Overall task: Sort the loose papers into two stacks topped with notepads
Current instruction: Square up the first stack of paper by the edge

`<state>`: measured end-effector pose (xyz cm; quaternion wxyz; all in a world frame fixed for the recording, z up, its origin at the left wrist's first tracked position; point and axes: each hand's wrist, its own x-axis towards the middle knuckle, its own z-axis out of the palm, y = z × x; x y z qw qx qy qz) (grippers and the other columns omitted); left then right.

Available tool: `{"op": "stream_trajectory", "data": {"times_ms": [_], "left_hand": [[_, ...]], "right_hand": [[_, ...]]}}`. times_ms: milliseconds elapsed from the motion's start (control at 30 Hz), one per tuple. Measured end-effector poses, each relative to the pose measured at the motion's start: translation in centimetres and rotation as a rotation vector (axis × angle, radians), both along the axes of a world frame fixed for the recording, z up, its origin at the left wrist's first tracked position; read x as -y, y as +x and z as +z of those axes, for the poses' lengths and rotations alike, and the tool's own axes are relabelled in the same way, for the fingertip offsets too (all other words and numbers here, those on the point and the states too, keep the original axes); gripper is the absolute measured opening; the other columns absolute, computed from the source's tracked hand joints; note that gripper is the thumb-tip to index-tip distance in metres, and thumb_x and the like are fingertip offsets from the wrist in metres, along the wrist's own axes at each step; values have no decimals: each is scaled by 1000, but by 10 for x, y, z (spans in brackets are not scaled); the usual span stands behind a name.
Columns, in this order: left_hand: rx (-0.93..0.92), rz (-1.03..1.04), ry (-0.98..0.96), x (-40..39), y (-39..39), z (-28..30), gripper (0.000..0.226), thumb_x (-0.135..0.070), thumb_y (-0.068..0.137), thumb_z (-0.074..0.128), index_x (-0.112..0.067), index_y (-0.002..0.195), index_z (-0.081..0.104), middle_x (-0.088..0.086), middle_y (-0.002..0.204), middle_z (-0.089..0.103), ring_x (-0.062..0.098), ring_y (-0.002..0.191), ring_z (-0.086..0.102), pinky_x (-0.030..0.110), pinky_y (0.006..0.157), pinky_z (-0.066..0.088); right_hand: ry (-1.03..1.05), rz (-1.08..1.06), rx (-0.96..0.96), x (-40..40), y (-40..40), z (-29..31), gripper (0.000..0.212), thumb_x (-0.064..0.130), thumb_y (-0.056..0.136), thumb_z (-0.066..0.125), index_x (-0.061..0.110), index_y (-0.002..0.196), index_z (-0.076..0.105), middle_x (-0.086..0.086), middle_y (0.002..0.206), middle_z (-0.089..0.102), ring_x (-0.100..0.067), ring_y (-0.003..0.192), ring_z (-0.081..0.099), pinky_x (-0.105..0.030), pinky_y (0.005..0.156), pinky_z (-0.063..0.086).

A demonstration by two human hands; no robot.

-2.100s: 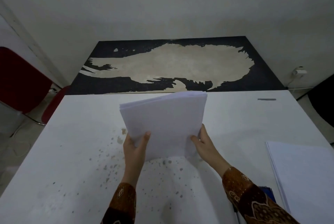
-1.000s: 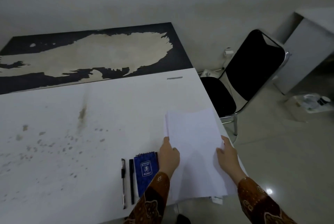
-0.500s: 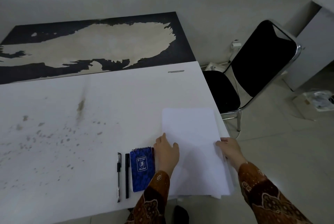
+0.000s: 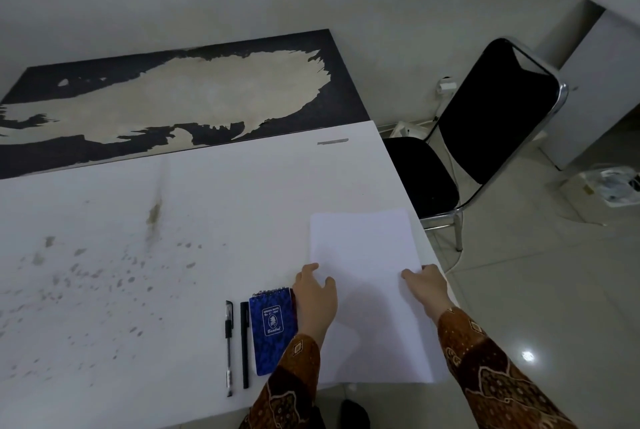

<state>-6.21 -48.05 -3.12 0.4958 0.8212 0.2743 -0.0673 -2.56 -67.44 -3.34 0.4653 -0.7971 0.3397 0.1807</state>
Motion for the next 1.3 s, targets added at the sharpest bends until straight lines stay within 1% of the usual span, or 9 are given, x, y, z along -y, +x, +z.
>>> {"op": "stream_trajectory", "data": {"times_ms": [167, 433, 600, 667, 800, 900, 1067, 1200, 1300], "left_hand": [[4, -2, 0, 0, -1, 1, 38, -15, 92, 53, -12, 130, 47, 8, 128, 48, 11, 99, 41, 26, 81, 37], [11, -14, 10, 2, -2, 0, 38, -17, 92, 54, -14, 130, 47, 6, 130, 48, 11, 104, 41, 25, 83, 38], [15, -30, 16, 1, -3, -1, 37, -17, 92, 53, -13, 129, 48, 6, 130, 48, 11, 103, 41, 25, 82, 37], [18, -27, 18, 1, -3, -1, 37, -17, 93, 53, -13, 129, 48, 6, 130, 48, 11, 102, 41, 25, 81, 36], [19, -18, 12, 2, -2, 0, 37, -17, 93, 53, -13, 129, 48, 6, 131, 48, 10, 102, 41, 24, 81, 36], [24, -12, 11, 2, -3, 0, 37, -17, 93, 53, -12, 129, 48, 7, 131, 49, 10, 101, 42, 23, 81, 36], [14, -8, -7, 1, -4, 3, 36, -16, 93, 53, -12, 128, 48, 6, 128, 50, 14, 102, 46, 26, 81, 40], [9, 8, -23, 1, -4, 5, 36, -15, 91, 53, -13, 127, 49, 5, 124, 51, 18, 103, 50, 29, 82, 43], [6, 24, -29, 2, -3, 5, 35, -14, 91, 54, -12, 125, 50, 5, 123, 51, 18, 101, 50, 31, 82, 43]], "right_hand": [[-68, 18, -52, -8, 1, 7, 55, 28, 84, 62, -1, 128, 45, -19, 130, 46, -37, 120, 44, -36, 90, 43], [-187, 110, -11, -15, -1, 9, 59, 26, 86, 59, 0, 133, 36, -20, 133, 43, -38, 123, 42, -43, 98, 41], [-59, 61, 7, -7, 2, 12, 56, 22, 86, 61, -2, 132, 39, -18, 126, 51, -35, 114, 51, -35, 87, 45], [-31, 17, 0, -5, 5, 10, 53, 24, 81, 64, -3, 124, 47, -19, 124, 53, -34, 104, 55, -31, 77, 48], [-14, 28, 5, -2, 11, 13, 30, 18, 82, 64, -6, 97, 56, -17, 99, 58, -25, 81, 52, -25, 56, 38], [-4, 42, 2, 0, 13, 13, 38, 19, 83, 64, -10, 106, 57, -18, 99, 59, -27, 85, 53, -29, 67, 42], [-163, 117, -99, -14, 7, 16, 65, 32, 83, 64, 2, 133, 36, -19, 134, 41, -37, 125, 37, -41, 98, 39], [-53, 58, -6, -20, 3, 19, 61, 24, 84, 63, 1, 130, 30, -18, 130, 45, -37, 117, 48, -48, 99, 43], [-50, 62, 39, -24, -7, 29, 54, 17, 87, 58, 0, 130, 31, -18, 122, 54, -36, 108, 55, -42, 90, 48]]}}
